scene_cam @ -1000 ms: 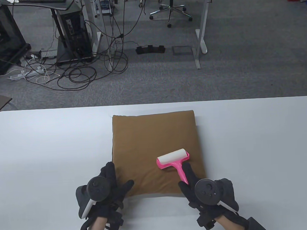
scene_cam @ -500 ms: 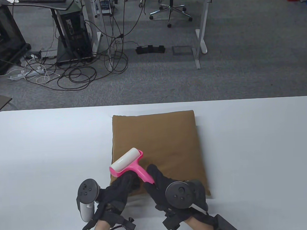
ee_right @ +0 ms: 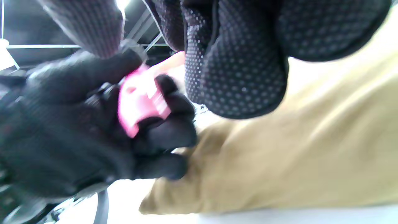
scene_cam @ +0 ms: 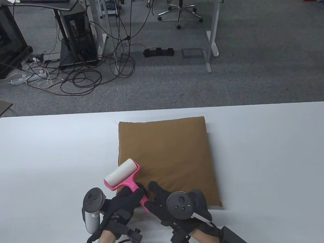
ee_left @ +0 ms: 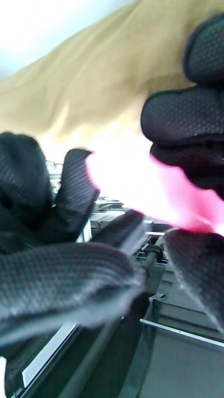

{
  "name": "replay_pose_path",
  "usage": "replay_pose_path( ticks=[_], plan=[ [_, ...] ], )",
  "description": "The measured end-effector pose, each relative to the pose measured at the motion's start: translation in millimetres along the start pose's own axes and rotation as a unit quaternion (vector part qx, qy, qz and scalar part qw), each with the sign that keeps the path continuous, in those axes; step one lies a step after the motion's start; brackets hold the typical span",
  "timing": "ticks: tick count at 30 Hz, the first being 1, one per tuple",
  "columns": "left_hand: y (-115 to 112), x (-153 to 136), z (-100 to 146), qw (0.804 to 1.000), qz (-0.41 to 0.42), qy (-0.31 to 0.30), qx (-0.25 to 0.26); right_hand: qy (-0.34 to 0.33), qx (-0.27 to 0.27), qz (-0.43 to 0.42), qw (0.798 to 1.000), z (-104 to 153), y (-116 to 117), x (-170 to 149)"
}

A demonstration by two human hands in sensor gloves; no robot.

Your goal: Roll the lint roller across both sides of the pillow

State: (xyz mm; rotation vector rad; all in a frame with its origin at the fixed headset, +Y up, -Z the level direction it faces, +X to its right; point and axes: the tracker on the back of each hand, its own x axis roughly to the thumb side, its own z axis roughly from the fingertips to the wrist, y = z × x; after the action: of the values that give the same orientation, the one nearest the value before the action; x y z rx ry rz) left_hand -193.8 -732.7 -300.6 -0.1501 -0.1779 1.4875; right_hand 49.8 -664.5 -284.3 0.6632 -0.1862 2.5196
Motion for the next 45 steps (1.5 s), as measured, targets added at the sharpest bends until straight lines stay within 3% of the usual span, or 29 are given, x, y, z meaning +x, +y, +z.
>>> replay_pose_path(
  ticks=[3,6,10,14,18,24,29,32,38,45],
  plan=[
    [7,0,0,1.000,-0.001,0.009,-0.006,0.038,-0.059,0.060,0.996,7,-14,-26],
    [14,-2,0,1.000,-0.011,0.015,0.012,0.086,-0.075,0.139,0.984,15,-18,-55],
    [23,-5,0,0.999,-0.017,0.016,0.030,0.168,-0.017,0.135,0.976,20,-8,-87],
    [30,-9,1,0.999,-0.009,0.011,0.045,0.233,-0.002,0.165,0.958,21,2,-115],
    [36,-11,1,0.998,-0.010,0.010,0.056,0.294,0.035,0.123,0.947,20,7,-135],
    [43,-12,3,0.998,0.002,0.006,0.062,0.318,0.067,0.083,0.942,14,12,-160],
    [46,-12,5,0.997,-0.001,0.000,0.071,0.305,0.019,0.105,0.946,9,0,-162],
    [49,-12,6,0.997,-0.006,-0.001,0.080,0.320,-0.023,0.115,0.940,14,-21,-169],
    [53,-13,7,0.996,0.002,0.002,0.084,0.417,-0.079,0.085,0.901,46,-61,-215],
    [54,-13,8,0.996,-0.012,0.007,0.092,0.514,-0.147,0.061,0.843,78,-90,-249]
  ],
)
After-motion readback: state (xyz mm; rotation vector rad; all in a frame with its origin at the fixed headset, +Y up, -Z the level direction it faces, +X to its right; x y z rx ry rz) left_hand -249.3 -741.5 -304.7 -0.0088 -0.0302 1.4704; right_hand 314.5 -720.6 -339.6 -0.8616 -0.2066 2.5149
